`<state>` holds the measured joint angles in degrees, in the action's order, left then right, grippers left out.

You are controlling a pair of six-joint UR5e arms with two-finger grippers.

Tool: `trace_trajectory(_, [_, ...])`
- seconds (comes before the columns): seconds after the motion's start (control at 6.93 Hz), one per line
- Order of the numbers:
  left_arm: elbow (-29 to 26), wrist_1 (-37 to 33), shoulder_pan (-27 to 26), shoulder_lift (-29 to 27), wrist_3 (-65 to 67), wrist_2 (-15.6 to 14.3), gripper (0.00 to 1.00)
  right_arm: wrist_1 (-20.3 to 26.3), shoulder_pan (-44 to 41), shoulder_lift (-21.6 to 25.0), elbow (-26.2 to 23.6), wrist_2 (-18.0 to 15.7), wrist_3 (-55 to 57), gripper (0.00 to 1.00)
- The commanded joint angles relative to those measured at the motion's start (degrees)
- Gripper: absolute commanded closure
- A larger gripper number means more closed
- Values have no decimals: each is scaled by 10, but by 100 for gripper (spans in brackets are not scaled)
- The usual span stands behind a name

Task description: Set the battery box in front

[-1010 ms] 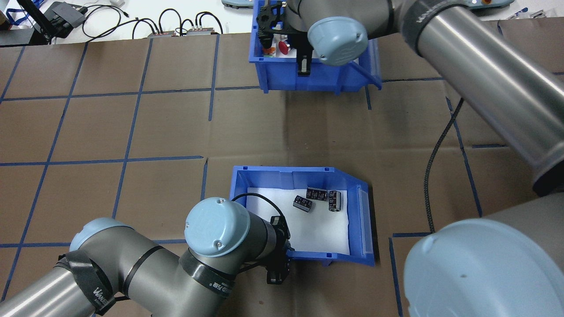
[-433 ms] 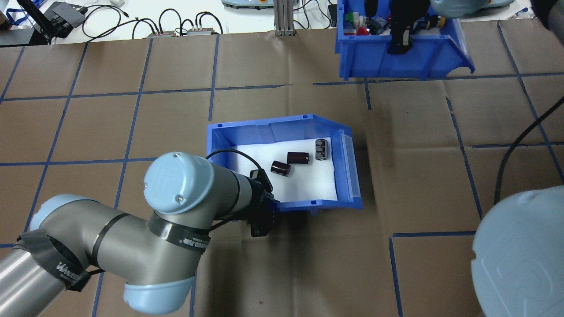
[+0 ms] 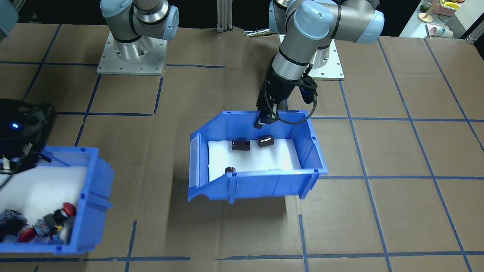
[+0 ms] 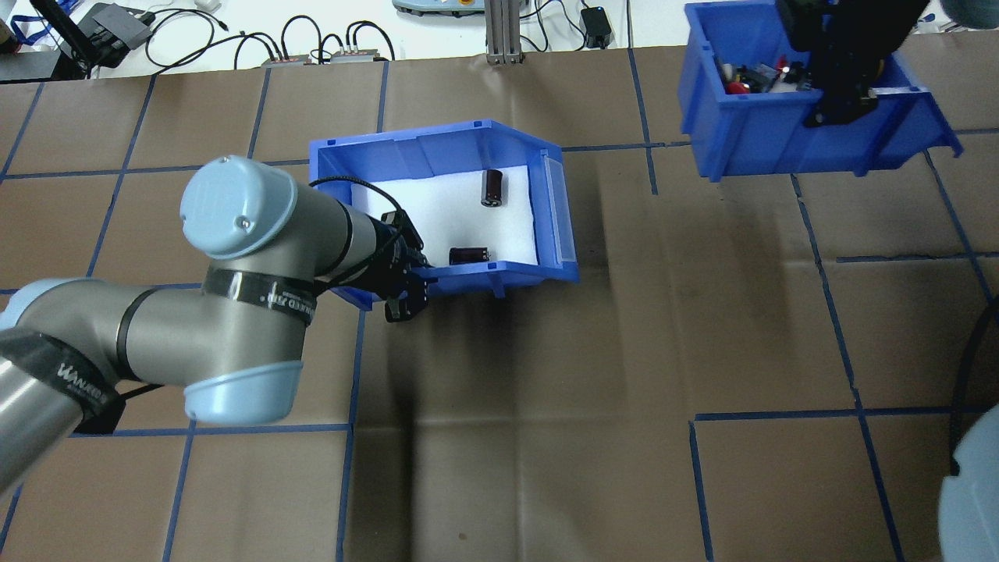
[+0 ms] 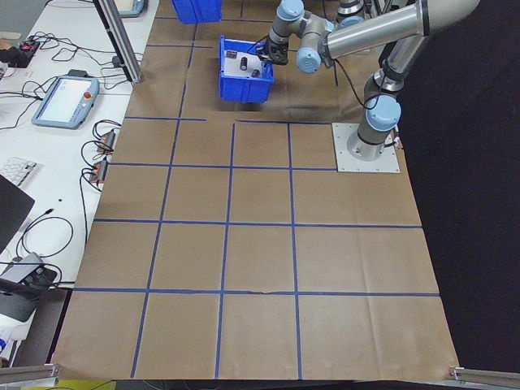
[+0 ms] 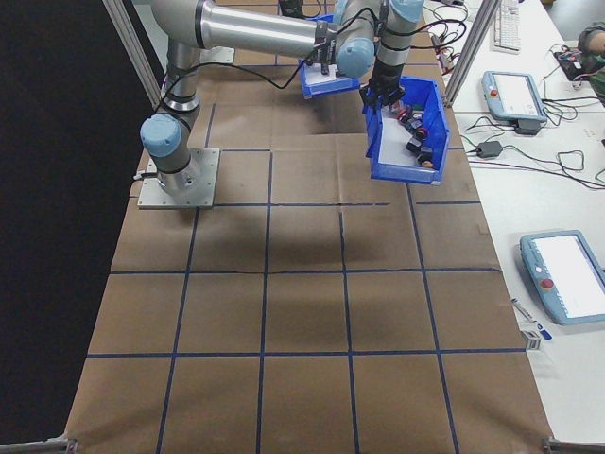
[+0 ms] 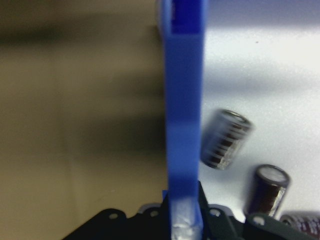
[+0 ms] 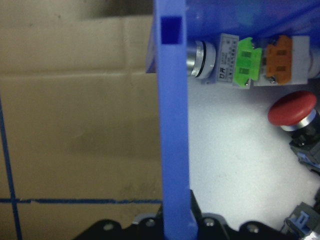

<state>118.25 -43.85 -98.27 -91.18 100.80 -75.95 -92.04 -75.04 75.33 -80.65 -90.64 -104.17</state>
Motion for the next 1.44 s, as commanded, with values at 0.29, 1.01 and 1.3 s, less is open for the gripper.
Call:
trace_trajectory(0.29, [-171, 1, -21, -181, -2, 2, 100, -37, 101, 171, -232, 3, -82, 99])
trace_trajectory(1.01, [-217, -17, -54, -234, 55, 20, 33, -79, 101, 250, -333, -1, -76, 99])
trace_trajectory(1.3, [-219, -37, -49, -225, 55, 18, 0, -77, 98, 347, -410, 4, -56, 99])
